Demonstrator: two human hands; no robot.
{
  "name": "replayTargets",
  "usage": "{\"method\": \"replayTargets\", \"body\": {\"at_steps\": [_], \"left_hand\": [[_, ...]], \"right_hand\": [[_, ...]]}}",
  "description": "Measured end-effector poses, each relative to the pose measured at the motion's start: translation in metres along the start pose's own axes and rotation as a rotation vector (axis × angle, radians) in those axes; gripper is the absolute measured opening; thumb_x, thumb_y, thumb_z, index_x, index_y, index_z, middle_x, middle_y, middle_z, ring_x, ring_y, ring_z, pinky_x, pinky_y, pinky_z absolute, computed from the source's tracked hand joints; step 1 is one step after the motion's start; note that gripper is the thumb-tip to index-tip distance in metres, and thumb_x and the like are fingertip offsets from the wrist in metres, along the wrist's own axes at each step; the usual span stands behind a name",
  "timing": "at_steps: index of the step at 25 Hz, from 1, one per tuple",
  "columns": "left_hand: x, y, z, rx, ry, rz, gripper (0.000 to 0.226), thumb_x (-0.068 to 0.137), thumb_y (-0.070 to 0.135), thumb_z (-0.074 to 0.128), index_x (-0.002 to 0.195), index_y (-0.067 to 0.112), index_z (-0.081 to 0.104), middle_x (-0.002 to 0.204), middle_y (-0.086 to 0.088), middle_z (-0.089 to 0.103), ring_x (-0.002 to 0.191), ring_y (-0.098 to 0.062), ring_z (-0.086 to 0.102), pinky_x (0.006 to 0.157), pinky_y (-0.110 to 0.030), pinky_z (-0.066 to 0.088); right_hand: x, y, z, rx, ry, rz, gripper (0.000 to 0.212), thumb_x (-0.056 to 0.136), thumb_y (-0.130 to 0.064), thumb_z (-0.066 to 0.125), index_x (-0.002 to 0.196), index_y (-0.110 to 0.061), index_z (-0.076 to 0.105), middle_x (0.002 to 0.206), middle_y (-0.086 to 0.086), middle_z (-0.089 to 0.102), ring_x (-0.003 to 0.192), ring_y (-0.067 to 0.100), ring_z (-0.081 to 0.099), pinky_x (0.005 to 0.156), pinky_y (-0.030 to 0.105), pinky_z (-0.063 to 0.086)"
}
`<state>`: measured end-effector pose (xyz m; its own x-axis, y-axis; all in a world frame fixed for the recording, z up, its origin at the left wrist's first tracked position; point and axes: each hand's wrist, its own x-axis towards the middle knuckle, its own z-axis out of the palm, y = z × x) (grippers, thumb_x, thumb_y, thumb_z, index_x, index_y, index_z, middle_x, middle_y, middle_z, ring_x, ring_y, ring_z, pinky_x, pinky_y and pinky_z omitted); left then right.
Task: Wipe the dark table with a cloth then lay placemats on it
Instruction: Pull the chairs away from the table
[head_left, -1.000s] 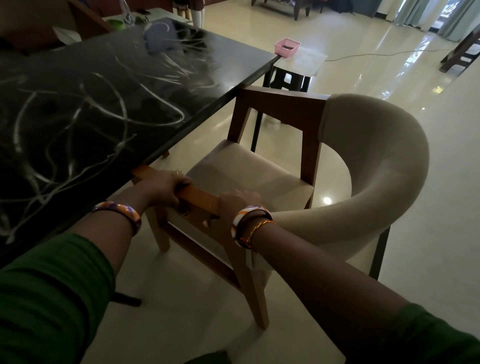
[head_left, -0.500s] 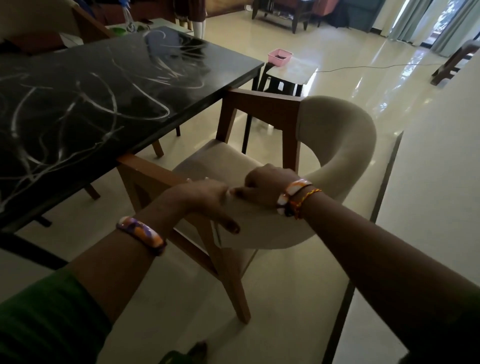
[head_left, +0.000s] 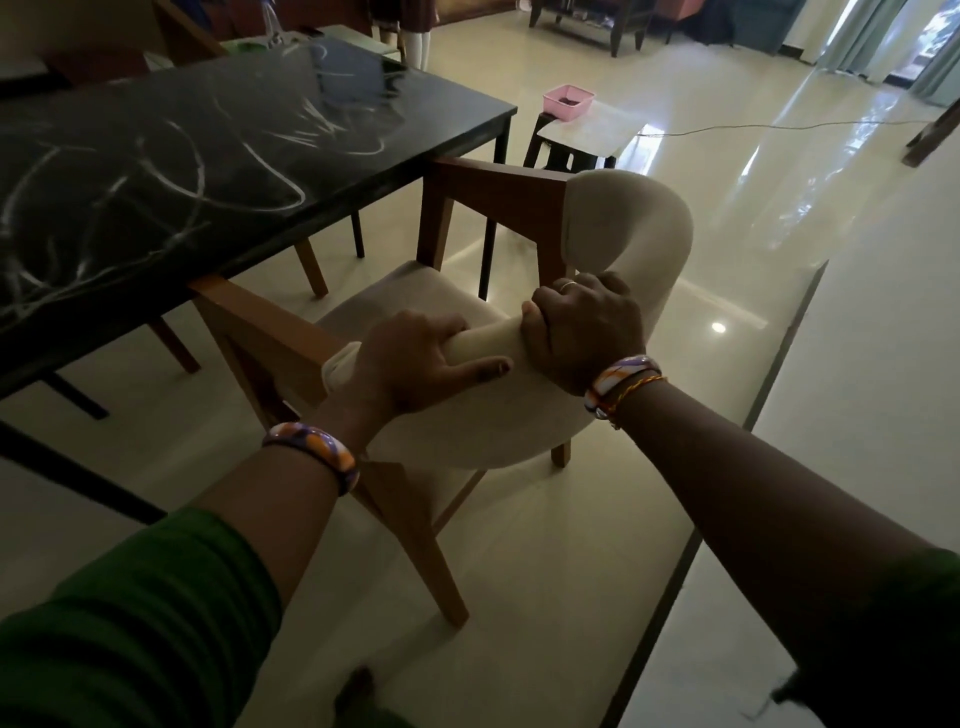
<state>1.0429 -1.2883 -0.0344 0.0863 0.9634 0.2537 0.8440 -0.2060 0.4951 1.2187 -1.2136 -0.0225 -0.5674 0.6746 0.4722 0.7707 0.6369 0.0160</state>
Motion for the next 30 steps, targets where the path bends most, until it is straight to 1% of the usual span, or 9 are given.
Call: {"method": "replayTargets", "body": {"at_steps": [5,9,11,14,16,18,22,26,30], "left_hand": [[0.008,0.001,0.004,-0.167,0.021,-0.183,0.053,0.082,0.060,0.042,0.080,0.013,0.065,0.069,0.004,0.058,0.063,-0.003,0.054,0.056,-0.014,0.037],[0.023,-0.007,0.006,-0.205,-0.067,-0.398,0.030,0.091,0.048,0.047,0.072,0.030,0.062,0.078,0.004,0.060,0.073,-0.009,0.056,0.066,-0.023,0.042],[0.039,-0.021,0.009,-0.234,-0.190,-0.587,0.020,0.086,0.050,0.052,0.085,0.033,0.062,0.097,0.001,0.060,0.089,-0.016,0.057,0.079,-0.035,0.047],[0.057,-0.031,0.008,-0.288,-0.337,-0.751,0.037,0.080,0.044,0.059,0.108,0.019,0.059,0.111,-0.009,0.058,0.101,-0.025,0.056,0.087,-0.043,0.048],[0.062,-0.033,0.007,-0.274,-0.405,-0.794,0.031,0.079,0.043,0.061,0.097,0.018,0.064,0.106,-0.009,0.059,0.102,-0.027,0.056,0.094,-0.048,0.045],[0.068,-0.033,0.011,-0.225,-0.448,-0.798,0.018,0.085,0.035,0.059,0.079,0.019,0.064,0.091,-0.005,0.059,0.091,-0.023,0.058,0.091,-0.041,0.046],[0.080,-0.021,0.012,-0.056,-0.567,-0.849,0.027,0.091,0.035,0.053,0.069,0.023,0.063,0.080,0.002,0.058,0.086,-0.016,0.056,0.082,-0.032,0.043],[0.079,-0.018,0.011,0.047,-0.558,-0.905,0.034,0.092,0.042,0.049,0.093,0.014,0.069,0.093,-0.001,0.061,0.091,-0.017,0.057,0.079,-0.031,0.041],[0.076,-0.013,0.011,-0.002,-0.497,-0.947,0.038,0.094,0.040,0.046,0.070,0.018,0.065,0.074,0.002,0.061,0.069,-0.010,0.053,0.071,-0.029,0.039]], "right_hand": [[0.010,0.010,0.007,0.064,0.045,-0.111,0.056,0.089,-0.044,0.029,0.055,-0.011,0.059,0.047,0.004,0.054,0.044,0.020,0.050,0.068,0.032,0.041],[0.013,0.015,0.005,0.136,0.008,-0.177,0.061,0.088,-0.052,0.023,0.054,-0.014,0.055,0.044,-0.001,0.044,0.042,0.016,0.043,0.067,0.029,0.031],[0.019,0.020,0.001,0.134,-0.102,-0.228,0.064,0.087,-0.059,0.019,0.060,-0.015,0.057,0.048,-0.001,0.046,0.046,0.015,0.045,0.067,0.027,0.028],[0.042,0.034,-0.008,0.221,-0.351,-0.263,0.055,0.094,-0.056,0.036,0.080,-0.013,0.067,0.064,0.002,0.058,0.056,0.012,0.051,0.056,0.022,0.033],[0.063,0.049,-0.010,0.357,-0.535,-0.265,0.044,0.095,-0.044,0.046,0.091,-0.007,0.070,0.079,0.007,0.065,0.067,0.014,0.057,0.058,0.019,0.041],[0.083,0.077,-0.005,0.431,-0.624,-0.243,0.037,0.095,-0.037,0.050,0.095,-0.006,0.070,0.088,0.009,0.067,0.075,0.015,0.060,0.063,0.017,0.044],[0.115,0.136,0.011,0.376,-0.609,-0.139,0.033,0.094,-0.036,0.052,0.092,-0.007,0.070,0.078,0.000,0.059,0.069,0.010,0.052,0.056,0.017,0.035],[0.137,0.160,0.025,0.380,-0.641,-0.114,0.026,0.093,-0.036,0.055,0.096,-0.013,0.066,0.088,-0.003,0.055,0.073,0.005,0.046,0.059,0.017,0.032],[0.163,0.182,0.044,0.275,-0.625,-0.233,0.019,0.090,-0.036,0.059,0.085,-0.018,0.065,0.091,0.000,0.056,0.086,0.015,0.051,0.064,0.021,0.036]]}}
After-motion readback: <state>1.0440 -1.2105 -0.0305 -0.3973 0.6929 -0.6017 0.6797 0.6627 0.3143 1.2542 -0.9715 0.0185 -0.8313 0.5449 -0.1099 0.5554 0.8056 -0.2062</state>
